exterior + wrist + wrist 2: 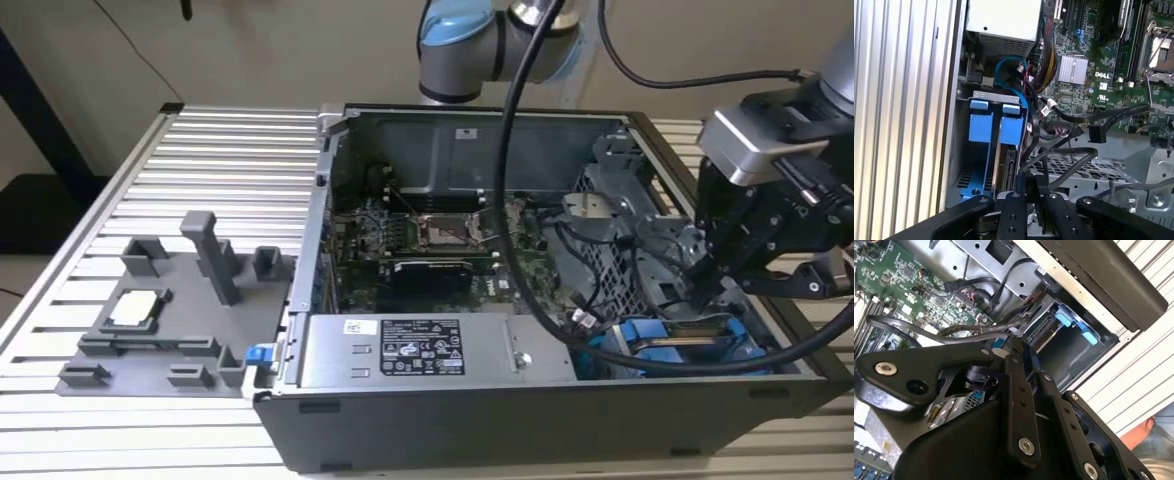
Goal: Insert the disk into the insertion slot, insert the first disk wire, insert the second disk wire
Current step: 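Insert the first disk wire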
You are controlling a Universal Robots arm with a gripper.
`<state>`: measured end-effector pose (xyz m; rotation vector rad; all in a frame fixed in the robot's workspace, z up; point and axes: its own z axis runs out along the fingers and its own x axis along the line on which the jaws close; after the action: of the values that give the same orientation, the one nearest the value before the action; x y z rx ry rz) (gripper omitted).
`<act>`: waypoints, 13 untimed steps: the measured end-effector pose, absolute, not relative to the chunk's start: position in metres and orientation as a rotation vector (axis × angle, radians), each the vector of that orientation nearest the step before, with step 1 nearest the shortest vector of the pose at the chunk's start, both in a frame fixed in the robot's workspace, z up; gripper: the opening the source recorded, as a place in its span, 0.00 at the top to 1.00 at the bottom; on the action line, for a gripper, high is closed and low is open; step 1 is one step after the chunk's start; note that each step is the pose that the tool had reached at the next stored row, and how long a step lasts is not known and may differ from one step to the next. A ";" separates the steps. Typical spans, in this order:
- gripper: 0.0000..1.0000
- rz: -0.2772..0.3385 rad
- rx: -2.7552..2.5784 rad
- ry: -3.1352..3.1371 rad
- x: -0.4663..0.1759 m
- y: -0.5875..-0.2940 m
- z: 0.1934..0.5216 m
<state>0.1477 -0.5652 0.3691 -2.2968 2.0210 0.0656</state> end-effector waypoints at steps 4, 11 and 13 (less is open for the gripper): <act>0.81 0.068 -2.294 2.026 0.151 -0.567 0.367; 0.81 0.070 -2.285 2.044 0.153 -0.570 0.365; 0.81 0.075 -2.288 2.049 0.155 -0.571 0.364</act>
<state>0.1554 -0.5706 0.3641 -2.2875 2.0486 0.0750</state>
